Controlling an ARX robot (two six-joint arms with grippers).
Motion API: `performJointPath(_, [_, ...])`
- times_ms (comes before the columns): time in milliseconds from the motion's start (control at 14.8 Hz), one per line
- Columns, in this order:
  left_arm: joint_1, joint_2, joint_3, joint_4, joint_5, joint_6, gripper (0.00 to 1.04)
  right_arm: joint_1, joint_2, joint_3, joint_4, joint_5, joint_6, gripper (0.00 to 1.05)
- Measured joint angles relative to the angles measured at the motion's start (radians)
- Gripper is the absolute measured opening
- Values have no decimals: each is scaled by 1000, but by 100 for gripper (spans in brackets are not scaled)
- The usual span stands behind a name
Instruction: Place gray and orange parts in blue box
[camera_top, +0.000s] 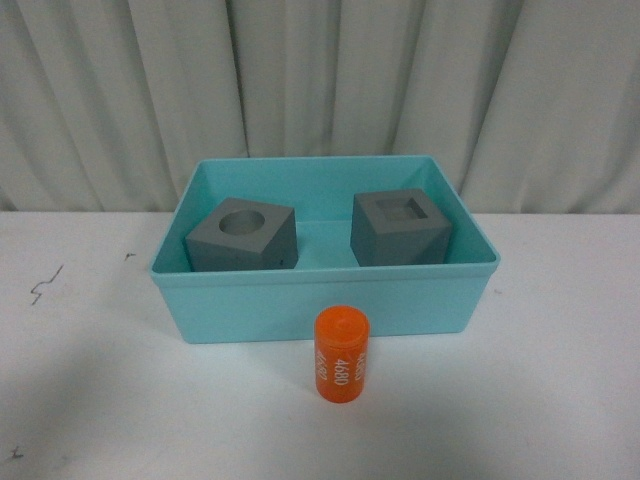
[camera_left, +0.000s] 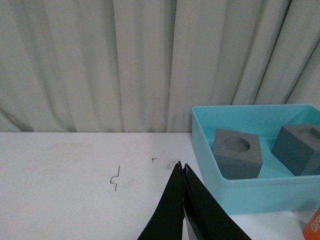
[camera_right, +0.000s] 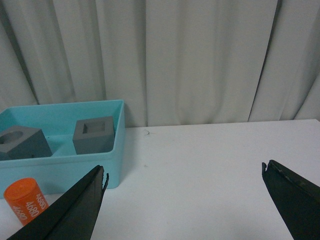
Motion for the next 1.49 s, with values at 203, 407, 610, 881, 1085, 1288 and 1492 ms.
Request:
performJointPath(203, [0, -86, -48, -43, -2, 0, 2, 0, 0, 0, 0, 0, 0, 98])
performJointPath(407, [0, -214, -48, -142, 0, 0, 2, 0, 0, 0, 0, 0, 0, 98])
performJointPath(610, [0, -317, -48, -245, 0, 0, 2, 0, 0, 0, 0, 0, 0, 98])
performJointPath(881, [0, -403, -48, -329, 0, 0, 2, 0, 0, 0, 0, 0, 0, 98])
performJointPath(1085, [0, -456, -48, -386, 0, 0, 2, 0, 0, 0, 0, 0, 0, 98])
performJointPath(1288, [0, -615, -43, -551, -2, 0, 2, 0, 0, 0, 1, 0, 0, 98])
performJointPath(1492, [0, -615, -48, -554, 1, 0, 3, 0, 0, 0, 0, 0, 0, 98])
